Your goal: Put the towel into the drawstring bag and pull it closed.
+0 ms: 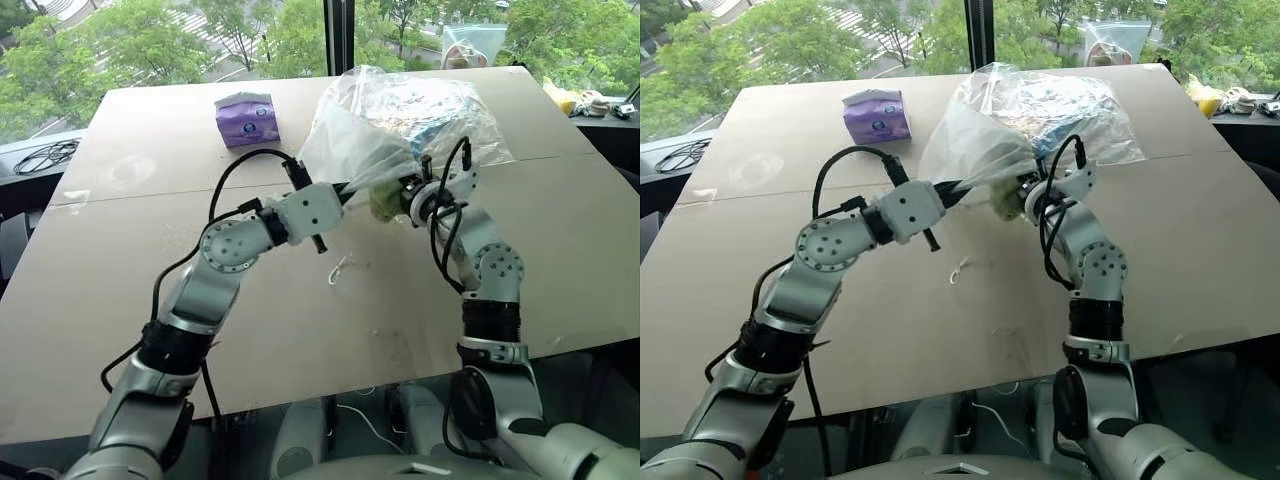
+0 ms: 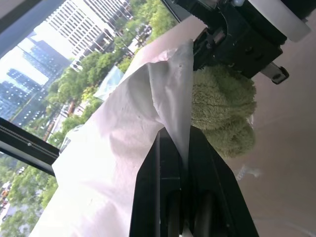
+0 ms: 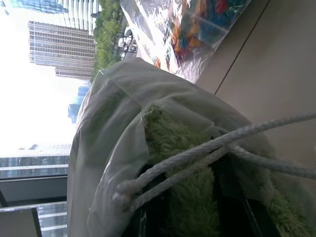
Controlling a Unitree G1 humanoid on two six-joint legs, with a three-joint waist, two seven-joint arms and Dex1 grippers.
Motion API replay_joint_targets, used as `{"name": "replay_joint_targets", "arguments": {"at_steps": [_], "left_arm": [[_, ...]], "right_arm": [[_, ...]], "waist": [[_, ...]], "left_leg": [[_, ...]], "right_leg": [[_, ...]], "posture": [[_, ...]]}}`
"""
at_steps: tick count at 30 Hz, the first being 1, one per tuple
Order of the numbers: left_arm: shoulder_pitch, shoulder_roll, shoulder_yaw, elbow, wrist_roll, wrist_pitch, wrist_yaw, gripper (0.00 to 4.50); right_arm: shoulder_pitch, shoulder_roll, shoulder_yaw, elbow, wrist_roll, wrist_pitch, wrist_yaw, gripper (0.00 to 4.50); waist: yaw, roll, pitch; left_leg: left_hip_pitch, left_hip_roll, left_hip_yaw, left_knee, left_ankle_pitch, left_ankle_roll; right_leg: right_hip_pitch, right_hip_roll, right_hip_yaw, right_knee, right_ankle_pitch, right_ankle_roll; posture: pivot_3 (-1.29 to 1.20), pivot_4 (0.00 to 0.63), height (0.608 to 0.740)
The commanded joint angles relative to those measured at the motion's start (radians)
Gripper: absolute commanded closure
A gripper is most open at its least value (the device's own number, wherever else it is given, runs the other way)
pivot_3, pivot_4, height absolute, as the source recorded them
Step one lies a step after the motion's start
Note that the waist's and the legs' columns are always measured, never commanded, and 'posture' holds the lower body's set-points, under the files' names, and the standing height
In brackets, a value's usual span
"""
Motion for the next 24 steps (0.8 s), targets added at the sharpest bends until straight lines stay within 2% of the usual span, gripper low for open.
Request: {"name": "replay_joint_targets", "arguments": {"at_steps": [1,3,4,6,7,8,9,15,21,24], "left_arm": [[-0.018,-0.063,0.036,-0.020,-0.036,-0.001,0.036,4.50],[-0.029,-0.098,0.051,-0.024,-0.067,0.026,0.035,4.50],[-0.038,-0.114,0.063,-0.027,-0.090,0.044,0.035,4.50],[-0.056,-0.140,0.097,-0.030,-0.143,0.084,0.036,4.50],[-0.062,-0.147,0.108,-0.031,-0.158,0.098,0.035,4.50],[-0.071,-0.150,0.127,-0.027,-0.176,0.116,0.035,4.50],[-0.080,-0.151,0.148,-0.019,-0.195,0.135,0.037,4.50],[-0.122,-0.148,0.244,0.022,-0.303,0.221,0.023,4.50],[-0.130,-0.147,0.265,0.013,-0.388,0.279,-0.025,4.50],[-0.126,-0.145,0.261,-0.002,-0.412,0.303,-0.037,4.50]], "right_arm": [[-0.102,0.196,0.000,-0.043,0.051,-0.100,-0.068,3.33],[-0.097,0.192,0.030,-0.039,0.061,-0.114,-0.080,2.54],[-0.094,0.188,0.042,-0.035,0.062,-0.119,-0.083,1.91],[-0.087,0.172,0.064,-0.030,0.067,-0.115,-0.082,1.37],[-0.085,0.164,0.073,-0.028,0.070,-0.113,-0.081,0.77],[-0.081,0.144,0.088,-0.028,0.078,-0.087,-0.076,0.52],[-0.076,0.118,0.108,-0.030,0.090,-0.048,-0.067,0.03],[-0.050,-0.018,0.170,-0.057,0.155,0.181,0.021,0.03],[-0.046,-0.120,0.217,-0.060,0.097,0.352,0.143,0.03],[-0.038,-0.130,0.238,-0.070,0.068,0.394,0.178,0.97]], "waist": [[0.000,0.000,0.000],[-0.002,0.000,0.000],[-0.003,0.000,0.000],[-0.003,0.000,0.000],[-0.004,0.000,0.000],[-0.004,0.000,0.000],[-0.005,0.000,0.000],[-0.013,0.000,0.000],[-0.011,0.000,0.000],[-0.014,0.000,0.000]], "left_leg": [[0.000,0.000,0.000,0.000,0.000,0.000],[0.000,0.000,0.000,0.000,0.000,0.000],[0.000,0.000,0.001,0.000,0.000,0.000],[0.000,0.000,0.001,0.000,0.000,0.000],[0.000,0.000,0.000,0.001,0.000,0.000],[0.000,0.001,0.000,0.001,0.000,0.000],[0.001,0.001,0.000,0.001,0.000,0.000],[0.001,0.001,0.000,0.001,0.000,0.000],[0.000,0.000,0.000,0.002,0.000,0.000],[0.000,0.000,0.001,0.002,0.000,0.000]], "right_leg": [[0.000,0.000,0.000,0.000,0.000,0.000],[0.000,0.000,0.000,0.000,0.000,0.000],[0.000,0.000,0.001,0.000,0.000,0.000],[0.000,0.001,0.001,0.000,0.000,0.000],[0.000,0.001,0.000,0.001,0.000,0.000],[0.000,0.001,0.000,0.001,0.000,0.000],[0.000,0.002,0.000,0.001,0.000,0.000],[0.000,0.002,-0.001,0.002,0.000,0.000],[0.001,0.001,-0.002,0.000,0.000,0.001],[0.001,0.001,-0.002,0.000,0.001,0.001]], "posture": [[0.00,0.150,0.740],[0.00,0.150,0.740],[0.00,0.150,0.740],[0.00,0.150,0.740],[0.00,0.150,0.740],[0.00,0.150,0.740],[0.00,0.150,0.740],[0.00,0.150,0.740],[0.00,0.150,0.740],[0.00,0.150,0.740]]}}
